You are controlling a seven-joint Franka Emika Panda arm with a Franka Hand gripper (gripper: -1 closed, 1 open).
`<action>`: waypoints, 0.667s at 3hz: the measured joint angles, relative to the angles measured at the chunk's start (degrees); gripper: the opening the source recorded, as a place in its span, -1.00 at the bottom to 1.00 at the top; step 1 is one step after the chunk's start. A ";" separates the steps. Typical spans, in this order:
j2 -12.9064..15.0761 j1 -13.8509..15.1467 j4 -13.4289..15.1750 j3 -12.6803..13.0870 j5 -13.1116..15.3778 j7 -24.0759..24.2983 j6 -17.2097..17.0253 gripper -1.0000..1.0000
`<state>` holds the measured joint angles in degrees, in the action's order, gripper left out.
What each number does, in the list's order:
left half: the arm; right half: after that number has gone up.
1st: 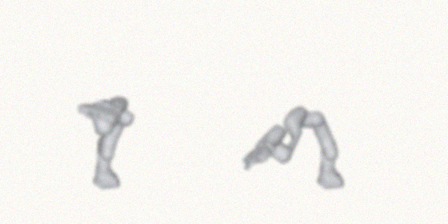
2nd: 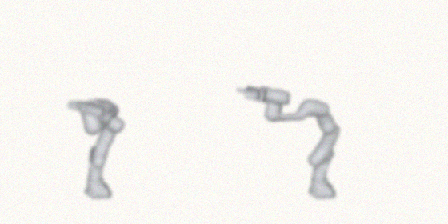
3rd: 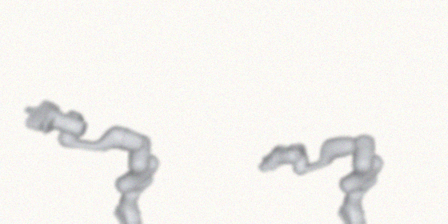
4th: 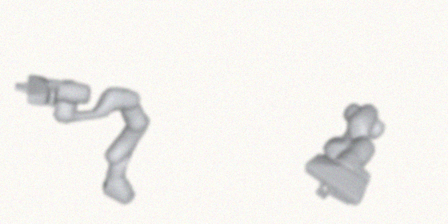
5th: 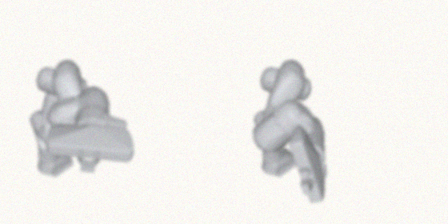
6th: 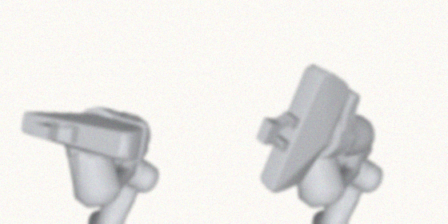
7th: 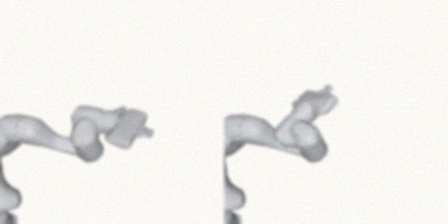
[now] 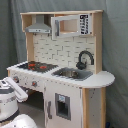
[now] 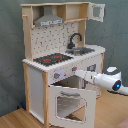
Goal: Play with the kitchen
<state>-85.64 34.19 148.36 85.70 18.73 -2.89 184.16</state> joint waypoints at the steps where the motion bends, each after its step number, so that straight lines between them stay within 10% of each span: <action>1: -0.47 -3.39 0.58 0.56 -1.92 -3.65 -3.17 1.00; 2: -0.94 -7.08 1.29 1.11 -3.90 -7.51 -6.47 1.00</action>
<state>-86.57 27.10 149.66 86.82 14.83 -10.40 177.69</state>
